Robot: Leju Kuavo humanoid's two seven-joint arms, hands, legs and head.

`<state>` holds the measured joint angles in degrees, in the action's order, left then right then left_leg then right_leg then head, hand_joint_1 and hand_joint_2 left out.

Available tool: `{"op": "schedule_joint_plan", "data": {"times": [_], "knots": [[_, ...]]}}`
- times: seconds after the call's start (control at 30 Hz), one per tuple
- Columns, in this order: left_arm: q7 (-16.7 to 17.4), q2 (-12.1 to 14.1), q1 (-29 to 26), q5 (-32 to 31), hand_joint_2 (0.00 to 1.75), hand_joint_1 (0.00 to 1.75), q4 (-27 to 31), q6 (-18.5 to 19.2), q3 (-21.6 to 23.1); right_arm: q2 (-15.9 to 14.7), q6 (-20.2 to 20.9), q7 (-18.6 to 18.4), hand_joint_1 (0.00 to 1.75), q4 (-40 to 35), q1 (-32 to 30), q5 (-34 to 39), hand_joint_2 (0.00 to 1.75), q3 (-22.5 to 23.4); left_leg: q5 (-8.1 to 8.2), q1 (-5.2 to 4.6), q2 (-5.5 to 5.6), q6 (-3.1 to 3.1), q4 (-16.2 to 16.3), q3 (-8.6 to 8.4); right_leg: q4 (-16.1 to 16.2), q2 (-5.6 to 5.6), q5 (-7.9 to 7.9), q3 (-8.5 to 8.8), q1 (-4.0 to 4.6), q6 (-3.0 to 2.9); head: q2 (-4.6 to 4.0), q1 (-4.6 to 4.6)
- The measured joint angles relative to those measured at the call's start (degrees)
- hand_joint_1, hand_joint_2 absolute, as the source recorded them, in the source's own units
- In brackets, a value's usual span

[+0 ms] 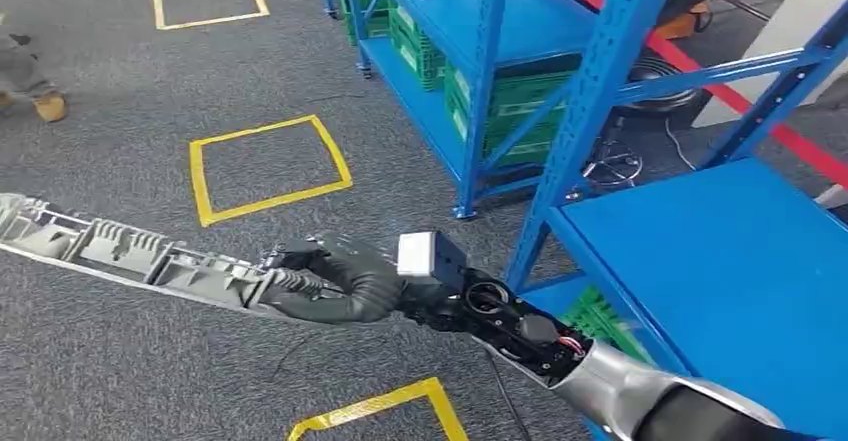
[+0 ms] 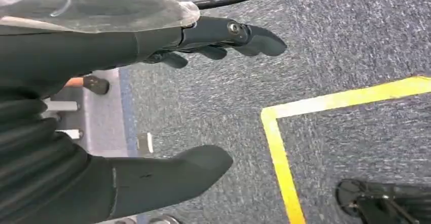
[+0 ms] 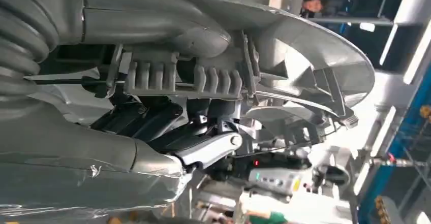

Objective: Take the parts from the cabinet and place them on the table.

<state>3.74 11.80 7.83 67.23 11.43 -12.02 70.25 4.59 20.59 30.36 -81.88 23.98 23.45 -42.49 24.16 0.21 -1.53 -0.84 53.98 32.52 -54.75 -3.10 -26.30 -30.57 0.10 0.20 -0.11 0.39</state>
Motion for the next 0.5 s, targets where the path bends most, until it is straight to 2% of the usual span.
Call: {"op": "schedule_joint_plan", "data": {"times": [0.1,0.13,0.17,0.2,0.27,0.3,0.33,0.37,0.4,0.43,0.47,0.5], "knots": [[0.0,0.0,0.0,0.0,1.75,0.00,0.0,0.0,0.0,0.0,0.1,0.0,1.75,0.1,0.0,0.0,1.75,0.0,0.09,-0.20,1.16,0.76,0.3,0.30,0.3,-0.91,-0.05,0.39,-0.06,0.86,0.00,0.20],[0.0,0.1,-0.1,0.0,1.75,0.00,0.0,0.0,0.0,0.1,0.2,0.0,1.75,0.1,0.0,0.0,1.75,0.0,-0.11,0.21,1.40,1.14,-0.1,-0.06,0.0,-0.56,-0.48,0.37,-0.12,1.35,0.00,0.27],[0.0,0.0,-0.1,0.0,1.75,0.00,0.0,0.0,0.0,0.1,0.2,0.0,1.75,0.1,0.0,0.0,1.75,0.0,-0.11,0.29,1.73,1.34,-0.1,-0.14,-1.6,0.83,-1.77,-0.13,-0.24,1.51,0.00,0.36],[0.0,0.1,0.0,0.0,1.75,0.00,0.0,0.0,0.0,0.1,0.2,0.0,1.75,0.1,0.0,0.0,1.75,0.0,-0.11,0.29,1.96,1.73,-0.1,-0.15,-5.7,2.00,-4.14,-1.94,-0.31,1.54,0.00,0.53],[0.0,0.1,0.0,-0.1,1.75,0.00,0.0,0.0,0.0,0.1,0.2,0.0,1.75,0.2,0.0,0.0,1.75,0.0,-0.11,0.19,2.55,1.89,-0.1,-0.12,-16.4,2.97,-8.67,-7.02,-0.25,1.66,0.00,1.16],[0.2,0.1,0.0,-0.1,1.75,0.00,0.0,0.0,0.0,0.1,0.2,0.0,1.75,0.2,0.0,0.0,1.75,0.0,-0.09,0.12,2.87,1.91,-0.1,-0.12,-19.4,2.98,-9.53,-8.57,-0.26,1.68,0.00,1.32],[0.4,0.1,-0.1,-0.2,1.75,0.00,0.0,0.0,0.0,0.1,0.2,0.0,1.75,0.4,-0.1,0.0,1.75,0.0,-0.08,0.08,3.46,1.93,-0.1,-0.17,-21.5,2.98,-9.50,-9.86,-0.25,1.62,0.00,1.38],[0.6,0.1,0.0,-0.2,1.75,0.00,0.0,0.1,0.0,0.1,0.2,0.0,1.75,0.5,-0.1,0.0,1.75,0.0,-0.08,0.08,4.01,1.93,0.0,-0.25,-20.0,2.98,-8.03,-9.37,-0.25,1.45,0.00,1.45],[1.1,0.0,0.0,-0.2,1.75,0.00,0.0,0.2,0.0,0.1,0.2,-0.1,1.75,0.6,-0.1,0.0,1.75,0.0,-0.06,0.08,4.57,1.91,0.0,-0.35,-16.2,3.10,-5.58,-7.73,-0.25,1.21,0.00,1.65],[1.2,0.0,-0.1,-0.2,1.75,0.00,0.0,0.2,0.0,0.1,0.2,-0.1,1.75,0.6,-0.1,0.0,1.75,0.0,-0.03,0.09,5.17,1.86,0.0,-0.57,-10.1,3.44,-2.29,-4.95,-0.26,0.91,0.00,1.84],[1.2,-0.2,-0.1,-0.3,1.75,0.00,0.0,0.3,0.0,0.1,0.2,-0.2,1.75,0.6,0.0,0.0,1.75,0.0,0.06,0.12,5.64,1.73,0.0,-0.75,-4.2,4.62,0.54,-2.20,-0.26,0.60,0.00,2.02],[1.1,-0.3,-0.1,-0.4,1.75,0.00,0.0,0.5,0.0,0.1,0.3,-0.3,1.75,0.6,0.1,0.1,1.75,0.0,0.15,0.06,6.00,1.56,0.1,-0.56,-1.2,6.74,0.72,-1.00,-0.27,0.33,0.00,2.06]]}}
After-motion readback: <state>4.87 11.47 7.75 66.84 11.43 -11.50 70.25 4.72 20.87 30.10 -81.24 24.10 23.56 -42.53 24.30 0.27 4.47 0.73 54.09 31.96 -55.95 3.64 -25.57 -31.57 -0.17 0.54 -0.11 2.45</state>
